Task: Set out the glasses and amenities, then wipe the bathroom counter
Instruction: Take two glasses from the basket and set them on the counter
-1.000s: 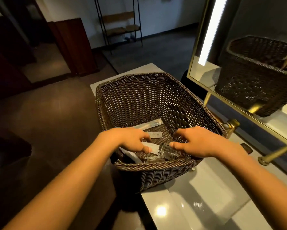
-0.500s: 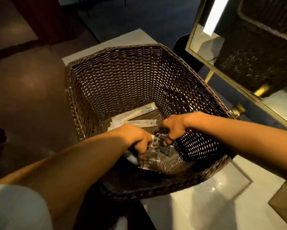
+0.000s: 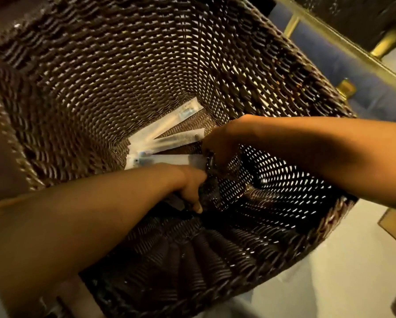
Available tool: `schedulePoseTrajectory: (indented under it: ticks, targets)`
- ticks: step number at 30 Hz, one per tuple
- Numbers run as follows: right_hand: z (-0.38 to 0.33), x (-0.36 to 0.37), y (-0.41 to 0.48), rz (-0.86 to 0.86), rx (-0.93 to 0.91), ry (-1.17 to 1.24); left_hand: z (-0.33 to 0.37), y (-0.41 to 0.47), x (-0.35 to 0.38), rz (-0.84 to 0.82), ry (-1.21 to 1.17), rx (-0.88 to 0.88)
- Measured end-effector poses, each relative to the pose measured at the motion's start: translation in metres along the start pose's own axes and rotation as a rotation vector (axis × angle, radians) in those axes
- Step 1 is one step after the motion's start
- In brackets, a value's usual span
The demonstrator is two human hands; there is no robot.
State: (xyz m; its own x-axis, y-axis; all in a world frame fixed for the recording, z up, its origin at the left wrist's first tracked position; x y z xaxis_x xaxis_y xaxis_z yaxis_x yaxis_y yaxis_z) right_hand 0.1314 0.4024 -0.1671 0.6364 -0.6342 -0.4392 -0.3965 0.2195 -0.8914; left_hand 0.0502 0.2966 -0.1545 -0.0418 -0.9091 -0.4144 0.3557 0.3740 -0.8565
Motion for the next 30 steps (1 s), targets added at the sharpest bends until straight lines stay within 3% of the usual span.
schedulePoseTrajectory:
  ticks: [7,12,19,25,30]
  targets:
    - [0.007,-0.008,-0.008,0.115,-0.005,0.100,0.003,-0.006,-0.020,0.048,0.163,0.109]
    - [0.006,-0.025,-0.027,0.327,-0.008,0.128,-0.002,-0.034,-0.055,0.099,0.165,0.108]
    - [0.008,-0.037,-0.081,0.565,-0.040,0.374,-0.029,-0.124,-0.095,0.169,-0.153,0.181]
    - [0.013,-0.027,-0.147,0.808,-0.040,0.596,-0.033,-0.193,-0.100,0.474,-0.325,0.249]
    - [0.007,-0.005,-0.210,1.040,-0.060,0.648,-0.016,-0.230,-0.080,0.721,-0.438,0.307]
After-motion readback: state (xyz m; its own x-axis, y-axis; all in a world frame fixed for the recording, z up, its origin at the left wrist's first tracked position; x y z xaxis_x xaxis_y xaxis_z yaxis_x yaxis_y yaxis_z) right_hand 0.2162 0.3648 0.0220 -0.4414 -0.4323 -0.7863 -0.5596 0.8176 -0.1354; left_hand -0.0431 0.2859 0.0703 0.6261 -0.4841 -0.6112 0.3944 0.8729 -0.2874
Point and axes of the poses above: each hand's wrist, its own y-axis towards the middle knuckle, its own x-axis out of the palm, z = x × y, the point moved 1 cm from there along y, towards the middle knuckle, and after that the axes turned 5 degrees about x, right-handed, at the moved point
